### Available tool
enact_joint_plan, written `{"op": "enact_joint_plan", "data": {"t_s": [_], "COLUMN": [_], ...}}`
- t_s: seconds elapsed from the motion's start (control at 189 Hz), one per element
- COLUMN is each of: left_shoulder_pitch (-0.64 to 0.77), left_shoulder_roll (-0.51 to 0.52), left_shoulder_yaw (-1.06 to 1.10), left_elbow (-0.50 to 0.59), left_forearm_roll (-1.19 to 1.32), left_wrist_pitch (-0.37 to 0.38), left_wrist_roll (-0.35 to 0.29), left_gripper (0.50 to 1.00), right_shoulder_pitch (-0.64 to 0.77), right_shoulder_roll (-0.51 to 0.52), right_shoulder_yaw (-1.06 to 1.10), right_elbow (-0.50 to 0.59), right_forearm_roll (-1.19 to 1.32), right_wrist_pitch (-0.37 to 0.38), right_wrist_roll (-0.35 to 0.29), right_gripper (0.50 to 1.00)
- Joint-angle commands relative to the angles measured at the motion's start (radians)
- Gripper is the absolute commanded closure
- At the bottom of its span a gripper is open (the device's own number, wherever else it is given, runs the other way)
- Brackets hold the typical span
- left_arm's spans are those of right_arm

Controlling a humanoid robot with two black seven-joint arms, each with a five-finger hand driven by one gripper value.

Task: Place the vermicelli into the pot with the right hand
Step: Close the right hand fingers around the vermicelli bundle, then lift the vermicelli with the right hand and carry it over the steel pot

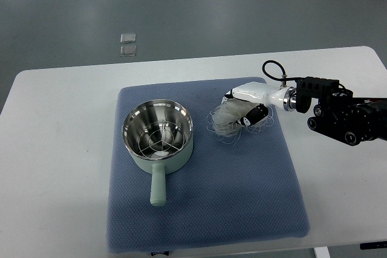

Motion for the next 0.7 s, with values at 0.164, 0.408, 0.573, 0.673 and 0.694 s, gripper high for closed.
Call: {"op": "enact_joint_plan", "data": {"t_s": [0.164,0.408,0.573,0.673,0.694], "left_shoulder_pitch": [0.0,0.0,0.0,0.0,0.0], "left_shoulder_roll": [0.0,0.0,0.0,0.0,0.0], "left_shoulder_yaw": [-0.002,-0.002,0.0,0.0,0.0], "left_elbow": [0.0,0.0,0.0,0.0,0.0], "left_forearm_roll": [0.0,0.0,0.0,0.0,0.0], "left_wrist_pitch": [0.0,0.0,0.0,0.0,0.0], "left_wrist_roll": [0.0,0.0,0.0,0.0,0.0], "left_gripper": [0.5,0.5,0.5,0.5,0.5], "right_shoulder_pitch": [0.056,0.121,0.16,0.188,0.193], "right_shoulder_roll": [0.001,-0.013,-0.013,-0.008,-0.005], "right_shoulder_yaw": [0.0,0.007,0.014,0.015,0.015], "right_elbow": [0.003,0.003,0.005,0.009,0.009], "right_forearm_roll": [0.001,0.007,0.017,0.024,0.027], "right_wrist_pitch": [0.005,0.047,0.045,0.045,0.047], "right_wrist_roll": [0.085,0.104,0.145,0.161,0.161], "right_gripper": [1.0,1.0,1.0,1.0,1.0]}}
